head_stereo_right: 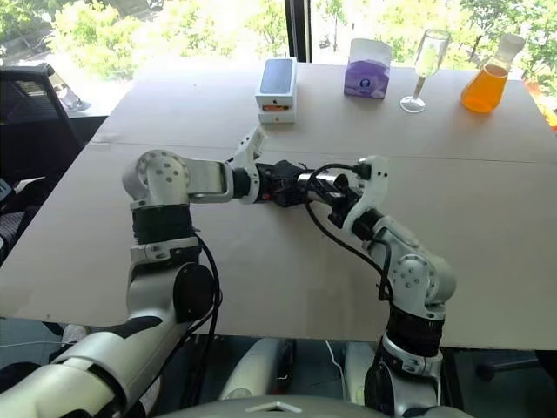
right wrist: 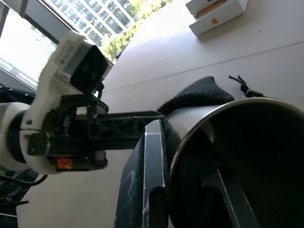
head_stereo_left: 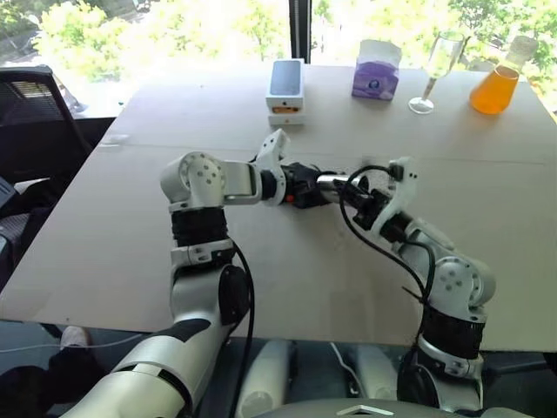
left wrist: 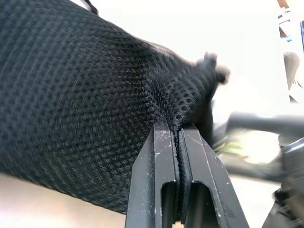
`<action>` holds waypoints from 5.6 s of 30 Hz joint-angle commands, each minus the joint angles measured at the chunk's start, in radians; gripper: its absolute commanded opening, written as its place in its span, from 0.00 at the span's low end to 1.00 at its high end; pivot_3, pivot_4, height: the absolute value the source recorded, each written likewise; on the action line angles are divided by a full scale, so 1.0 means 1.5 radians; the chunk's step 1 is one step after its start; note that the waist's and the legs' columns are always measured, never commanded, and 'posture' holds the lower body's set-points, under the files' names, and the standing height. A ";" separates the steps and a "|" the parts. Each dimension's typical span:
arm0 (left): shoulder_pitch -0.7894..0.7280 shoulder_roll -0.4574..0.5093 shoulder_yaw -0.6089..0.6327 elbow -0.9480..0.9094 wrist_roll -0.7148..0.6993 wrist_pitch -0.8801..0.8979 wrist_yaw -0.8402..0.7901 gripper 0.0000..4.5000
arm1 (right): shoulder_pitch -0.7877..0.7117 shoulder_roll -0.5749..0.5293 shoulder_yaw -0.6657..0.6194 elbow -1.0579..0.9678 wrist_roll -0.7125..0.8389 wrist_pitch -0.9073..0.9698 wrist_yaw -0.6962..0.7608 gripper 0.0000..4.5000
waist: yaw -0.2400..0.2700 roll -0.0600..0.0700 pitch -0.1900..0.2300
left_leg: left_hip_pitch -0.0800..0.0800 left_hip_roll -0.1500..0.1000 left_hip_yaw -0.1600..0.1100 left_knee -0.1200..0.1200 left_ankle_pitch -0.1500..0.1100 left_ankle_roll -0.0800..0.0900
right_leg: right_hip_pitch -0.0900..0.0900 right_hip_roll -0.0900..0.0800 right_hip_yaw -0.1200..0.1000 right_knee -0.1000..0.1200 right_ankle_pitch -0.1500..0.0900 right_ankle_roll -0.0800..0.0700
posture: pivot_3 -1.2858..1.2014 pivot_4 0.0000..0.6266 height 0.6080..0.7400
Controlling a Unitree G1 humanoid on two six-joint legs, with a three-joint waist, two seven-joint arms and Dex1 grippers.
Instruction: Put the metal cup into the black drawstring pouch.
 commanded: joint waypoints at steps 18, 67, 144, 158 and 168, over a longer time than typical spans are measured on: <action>-0.005 -0.019 0.011 -0.019 -0.207 0.001 0.144 0.00 | -0.048 0.078 -0.006 0.149 0.075 -0.241 -0.084 0.03 | 0.004 0.000 0.000 | 0.000 0.000 0.000 0.000 0.000 0.000 | 0.000 0.000 -0.001 -0.001 0.000 0.000 | 0.52 0.24 1.00; -0.007 0.076 -0.138 -0.178 -0.206 -0.124 0.088 0.00 | -0.084 -0.080 0.192 0.274 -0.119 -0.491 0.136 0.03 | -0.013 0.000 0.000 | 0.000 0.000 0.001 -0.001 0.000 0.000 | 0.001 0.001 0.000 -0.002 0.000 0.000 | 0.52 0.24 1.00; -0.063 -0.157 0.151 -0.074 -0.300 0.001 0.235 0.00 | -0.218 -0.129 0.382 0.473 -0.362 -0.750 0.292 0.03 | -0.014 -0.001 0.001 | 0.000 0.001 0.000 -0.001 0.000 -0.001 | 0.001 0.001 0.000 -0.002 0.000 0.000 | 0.52 0.24 1.00; -0.056 -0.215 0.220 -0.088 -0.353 0.001 0.349 0.00 | -0.237 -0.105 0.435 0.511 -0.438 -0.815 0.313 0.03 | 0.000 -0.001 0.001 | 0.000 0.000 -0.001 0.000 0.000 -0.001 | 0.001 0.001 -0.001 -0.002 0.000 0.000 | 0.52 0.24 1.00; 0.073 -0.060 0.061 -0.202 -0.308 -0.016 0.254 0.00 | -0.276 -0.091 0.434 0.611 -0.468 -0.813 0.333 0.03 | -0.014 -0.001 0.001 | 0.001 0.001 0.000 0.000 0.001 -0.001 | 0.001 0.002 0.000 -0.002 0.000 0.000 | 0.52 0.24 1.00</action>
